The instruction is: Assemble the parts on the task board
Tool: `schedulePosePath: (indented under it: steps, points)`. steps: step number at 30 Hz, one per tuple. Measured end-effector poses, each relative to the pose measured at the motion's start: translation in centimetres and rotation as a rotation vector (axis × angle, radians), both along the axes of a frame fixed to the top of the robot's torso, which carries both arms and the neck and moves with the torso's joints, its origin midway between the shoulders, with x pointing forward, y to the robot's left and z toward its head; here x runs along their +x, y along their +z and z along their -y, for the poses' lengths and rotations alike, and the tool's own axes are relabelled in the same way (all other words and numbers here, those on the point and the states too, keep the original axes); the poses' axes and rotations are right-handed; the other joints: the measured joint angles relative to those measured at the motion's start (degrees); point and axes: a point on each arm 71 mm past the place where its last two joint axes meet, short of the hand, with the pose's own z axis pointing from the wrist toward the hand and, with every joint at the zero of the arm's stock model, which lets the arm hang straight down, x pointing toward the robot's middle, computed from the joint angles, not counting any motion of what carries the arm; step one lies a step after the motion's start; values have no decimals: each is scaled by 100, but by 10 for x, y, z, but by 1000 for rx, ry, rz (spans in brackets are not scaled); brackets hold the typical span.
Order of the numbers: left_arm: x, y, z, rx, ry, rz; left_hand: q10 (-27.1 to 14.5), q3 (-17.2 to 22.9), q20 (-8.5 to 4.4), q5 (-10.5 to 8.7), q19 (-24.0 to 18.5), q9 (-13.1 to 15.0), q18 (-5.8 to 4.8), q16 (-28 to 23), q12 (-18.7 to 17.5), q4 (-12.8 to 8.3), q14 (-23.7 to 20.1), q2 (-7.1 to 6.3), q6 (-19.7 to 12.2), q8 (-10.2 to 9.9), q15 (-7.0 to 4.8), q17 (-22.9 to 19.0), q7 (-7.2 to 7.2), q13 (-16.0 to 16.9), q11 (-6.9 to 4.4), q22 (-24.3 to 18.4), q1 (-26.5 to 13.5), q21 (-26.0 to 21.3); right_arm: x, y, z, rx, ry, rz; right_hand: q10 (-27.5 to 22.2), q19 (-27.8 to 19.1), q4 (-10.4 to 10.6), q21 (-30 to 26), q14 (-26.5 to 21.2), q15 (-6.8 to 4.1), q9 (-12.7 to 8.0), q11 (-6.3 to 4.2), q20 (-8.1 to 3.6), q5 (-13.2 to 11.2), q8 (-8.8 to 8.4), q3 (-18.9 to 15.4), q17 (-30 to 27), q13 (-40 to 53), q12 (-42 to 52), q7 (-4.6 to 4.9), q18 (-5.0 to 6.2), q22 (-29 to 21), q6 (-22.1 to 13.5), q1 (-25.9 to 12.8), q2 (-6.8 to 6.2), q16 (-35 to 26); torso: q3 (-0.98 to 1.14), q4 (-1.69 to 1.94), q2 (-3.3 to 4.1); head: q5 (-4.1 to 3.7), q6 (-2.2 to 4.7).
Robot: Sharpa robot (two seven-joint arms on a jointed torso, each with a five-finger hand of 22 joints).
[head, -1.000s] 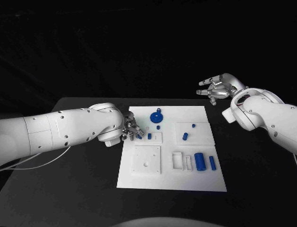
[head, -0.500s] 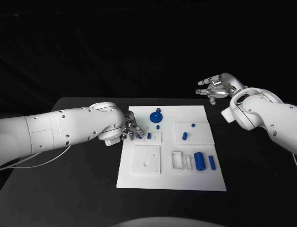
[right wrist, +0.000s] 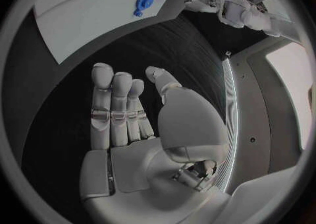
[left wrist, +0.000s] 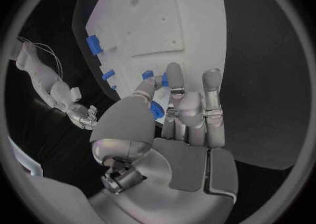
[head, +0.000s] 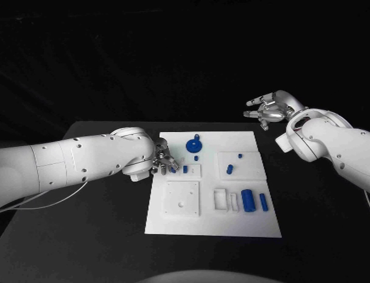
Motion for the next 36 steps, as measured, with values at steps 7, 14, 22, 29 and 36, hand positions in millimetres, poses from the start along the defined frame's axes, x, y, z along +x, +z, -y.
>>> schedulePosePath:
  steps: [7,14,22,29,36]
  points:
    - [0,0,0,6,-5,4,0,-31,-27,-640,27,-215,0,-47,-11,236,7,-253,138,7,7,-69,-135,0,0,-1,45,-72,0,0,1,-1,-1,0,3,0,0,0,0,0,0,-12,0,0,0,0,0,0,0,1,0,0,0,0,0,0,-1,3,0,-9,7]
    - [0,-2,-1,15,-9,2,-65,-309,-31,-1102,31,-296,1,-49,-28,744,7,-427,453,-1,5,-87,-388,23,-63,-1,221,-106,0,0,1,-1,-2,0,3,0,0,0,0,0,0,-12,0,0,0,0,0,0,0,2,0,0,-1,-23,-24,0,-4,3,0,-14,9]
    - [-1,-5,-1,24,-14,-5,-53,-530,-51,-1331,51,-307,0,-48,-28,1138,20,-506,493,0,-8,-80,-428,44,-75,-2,410,-128,0,0,1,-1,-2,-1,3,0,0,0,0,0,-1,-12,0,0,0,0,-1,-1,0,9,0,0,-8,-23,-24,0,-5,4,2,-19,12]
    - [0,-5,-3,27,-12,-5,-53,-615,-51,-1696,51,-276,1,-48,-28,1316,20,-515,501,0,-8,-87,-442,44,-75,-2,417,-128,0,-1,2,-1,-3,-1,3,0,0,0,0,0,-1,-12,0,0,0,0,-1,-1,0,10,0,0,-9,-22,-23,0,-5,3,3,-15,16]
    - [-1,-7,-8,33,-2,-7,-53,-625,-51,-3179,51,-201,1,-65,-28,1913,20,-973,581,24,-8,-93,-380,61,-75,-3,247,-150,-1,-1,3,-2,-4,-2,3,0,0,0,0,0,-1,-13,0,0,0,0,-1,-1,0,11,0,0,-10,-22,-23,0,-5,2,2,-17,28]
